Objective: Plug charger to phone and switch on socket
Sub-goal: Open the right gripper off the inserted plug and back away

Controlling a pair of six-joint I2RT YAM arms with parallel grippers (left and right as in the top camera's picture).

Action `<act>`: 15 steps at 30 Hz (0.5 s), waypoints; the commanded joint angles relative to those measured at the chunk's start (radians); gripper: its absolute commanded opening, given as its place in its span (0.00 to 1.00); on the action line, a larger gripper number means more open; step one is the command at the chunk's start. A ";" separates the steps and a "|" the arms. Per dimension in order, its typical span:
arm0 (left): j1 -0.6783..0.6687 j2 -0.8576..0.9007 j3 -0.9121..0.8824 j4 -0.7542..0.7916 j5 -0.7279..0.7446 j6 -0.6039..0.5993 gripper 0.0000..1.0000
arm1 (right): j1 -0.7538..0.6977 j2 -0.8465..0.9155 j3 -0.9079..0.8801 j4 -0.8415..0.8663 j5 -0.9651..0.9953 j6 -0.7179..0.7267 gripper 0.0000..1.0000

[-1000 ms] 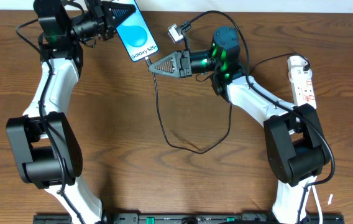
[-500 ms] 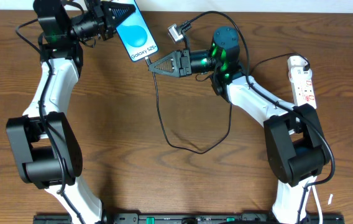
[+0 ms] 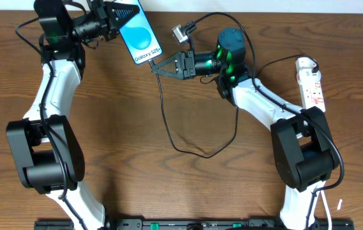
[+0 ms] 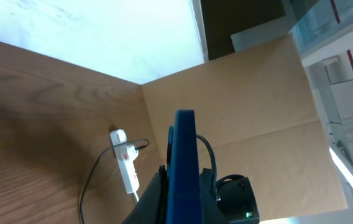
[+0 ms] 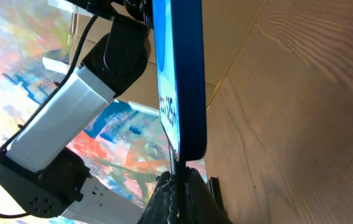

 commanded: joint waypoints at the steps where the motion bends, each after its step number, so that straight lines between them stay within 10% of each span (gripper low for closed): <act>1: -0.023 -0.013 0.001 0.004 0.141 -0.010 0.07 | -0.007 -0.022 0.005 0.010 0.161 0.013 0.01; 15: -0.023 -0.013 0.001 0.004 0.154 -0.009 0.07 | -0.007 -0.022 0.005 0.010 0.169 0.012 0.01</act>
